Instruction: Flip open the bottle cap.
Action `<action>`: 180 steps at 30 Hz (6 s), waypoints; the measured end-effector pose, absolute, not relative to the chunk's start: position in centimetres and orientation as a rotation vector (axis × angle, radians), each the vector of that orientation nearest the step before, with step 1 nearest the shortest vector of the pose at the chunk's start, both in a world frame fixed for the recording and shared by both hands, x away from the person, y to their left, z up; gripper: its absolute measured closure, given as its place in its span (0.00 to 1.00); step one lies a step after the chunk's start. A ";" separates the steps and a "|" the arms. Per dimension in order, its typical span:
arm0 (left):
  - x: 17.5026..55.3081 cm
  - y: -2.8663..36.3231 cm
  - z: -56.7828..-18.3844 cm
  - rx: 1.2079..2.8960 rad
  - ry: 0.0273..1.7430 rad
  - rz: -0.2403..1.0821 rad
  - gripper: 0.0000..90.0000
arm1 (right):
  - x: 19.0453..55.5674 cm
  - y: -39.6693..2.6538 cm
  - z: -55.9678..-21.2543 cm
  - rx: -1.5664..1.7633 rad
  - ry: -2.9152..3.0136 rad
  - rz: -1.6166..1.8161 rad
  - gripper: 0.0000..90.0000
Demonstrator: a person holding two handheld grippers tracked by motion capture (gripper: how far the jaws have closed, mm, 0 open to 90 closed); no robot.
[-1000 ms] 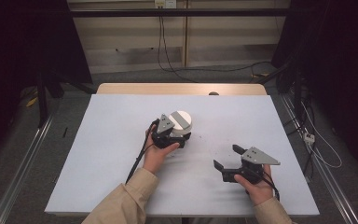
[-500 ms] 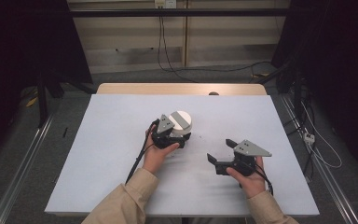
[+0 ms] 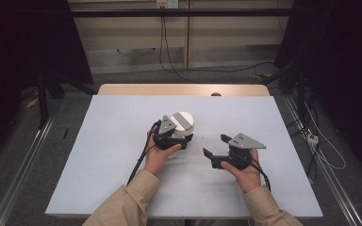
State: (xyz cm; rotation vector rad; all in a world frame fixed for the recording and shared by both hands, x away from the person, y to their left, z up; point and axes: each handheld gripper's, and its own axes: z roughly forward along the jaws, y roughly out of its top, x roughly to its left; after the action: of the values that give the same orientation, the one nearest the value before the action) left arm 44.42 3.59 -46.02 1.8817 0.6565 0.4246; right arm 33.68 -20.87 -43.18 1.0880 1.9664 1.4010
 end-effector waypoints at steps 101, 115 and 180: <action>44.4 3.5 -46.0 1.891 0.675 0.406 0.21 | 38.7 -15.3 -38.3 1.016 2.082 1.430 0.98; 44.5 3.6 -45.9 1.893 0.675 0.405 0.21 | 39.6 -14.7 -37.4 1.004 2.075 1.412 0.98; 44.5 3.6 -46.0 1.892 0.679 0.401 0.21 | 42.8 -12.1 -36.5 0.972 2.072 1.348 0.98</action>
State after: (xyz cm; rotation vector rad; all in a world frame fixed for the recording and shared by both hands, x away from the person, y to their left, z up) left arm 44.54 3.56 -45.95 1.8920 0.6793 0.4006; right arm 42.77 -12.13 -36.55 0.9720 2.0715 1.3477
